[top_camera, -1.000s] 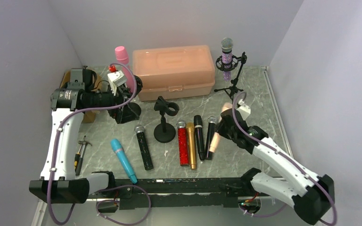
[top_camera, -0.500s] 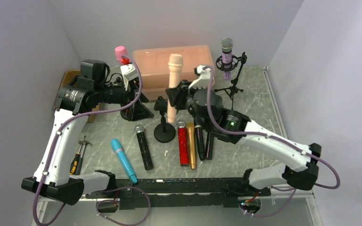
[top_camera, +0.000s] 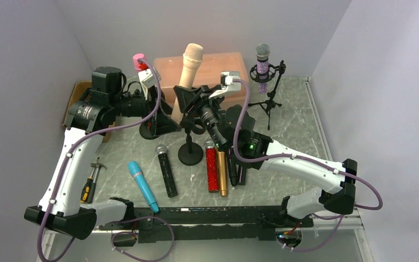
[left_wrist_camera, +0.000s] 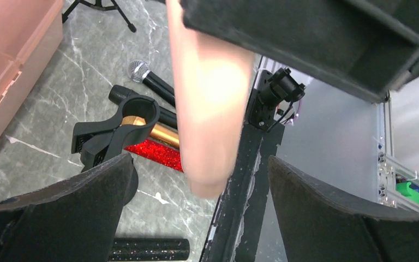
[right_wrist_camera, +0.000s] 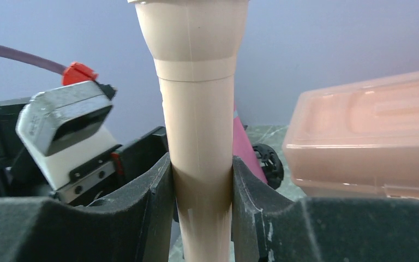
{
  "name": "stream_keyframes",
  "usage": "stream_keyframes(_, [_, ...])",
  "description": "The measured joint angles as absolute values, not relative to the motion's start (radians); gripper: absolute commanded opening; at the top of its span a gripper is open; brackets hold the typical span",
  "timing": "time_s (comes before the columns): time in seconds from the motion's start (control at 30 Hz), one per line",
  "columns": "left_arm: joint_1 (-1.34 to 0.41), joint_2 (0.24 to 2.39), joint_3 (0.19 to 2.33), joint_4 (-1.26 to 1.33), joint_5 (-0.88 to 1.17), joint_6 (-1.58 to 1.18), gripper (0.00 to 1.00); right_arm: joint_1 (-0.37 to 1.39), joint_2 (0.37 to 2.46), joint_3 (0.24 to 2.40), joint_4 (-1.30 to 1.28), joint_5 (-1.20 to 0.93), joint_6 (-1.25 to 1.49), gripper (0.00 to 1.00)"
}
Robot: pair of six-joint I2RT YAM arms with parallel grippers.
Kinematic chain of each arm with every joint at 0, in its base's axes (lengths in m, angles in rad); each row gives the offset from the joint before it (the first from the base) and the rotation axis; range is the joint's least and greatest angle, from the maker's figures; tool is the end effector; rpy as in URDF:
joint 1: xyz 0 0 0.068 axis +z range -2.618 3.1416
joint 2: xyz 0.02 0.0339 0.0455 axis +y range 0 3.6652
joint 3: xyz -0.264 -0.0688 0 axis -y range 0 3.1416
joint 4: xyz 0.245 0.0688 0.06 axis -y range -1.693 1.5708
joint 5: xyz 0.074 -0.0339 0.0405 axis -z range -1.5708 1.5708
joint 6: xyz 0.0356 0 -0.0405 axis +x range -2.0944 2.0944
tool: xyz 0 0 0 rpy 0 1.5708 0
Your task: Attach the microphones to the stand
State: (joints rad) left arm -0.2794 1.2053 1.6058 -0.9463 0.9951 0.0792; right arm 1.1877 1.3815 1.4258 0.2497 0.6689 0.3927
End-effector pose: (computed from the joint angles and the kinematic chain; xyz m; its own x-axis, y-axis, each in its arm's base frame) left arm 0.1914 -0.0860 0.4624 -0.4310 0.1685 -0.8865 0.8761 0.3132 -0.3664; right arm 0.1363 0.2793 0.4731 -0.0935 0.5712 -0.8155 -0.5087 0.6767 0.5323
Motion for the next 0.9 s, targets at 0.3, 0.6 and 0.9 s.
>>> stream_keyframes(0.3, [-0.279, 1.211, 1.573, -0.859, 1.026, 0.034, 0.37, 1.195, 1.428, 1.425, 0.3, 0.636, 0.412, 0.0])
stream_keyframes(0.6, [-0.27, 1.215, 1.566, -0.842, 0.954, 0.052, 0.0, 1.078, 1.45, 1.489, 0.156, 0.392, 0.521, 0.56])
stream_keyframes(0.9, [-0.279, 1.24, 1.563, -0.892, 0.948, 0.138, 0.0, 0.954, 1.502, 1.57, 0.028, 0.112, 0.604, 0.55])
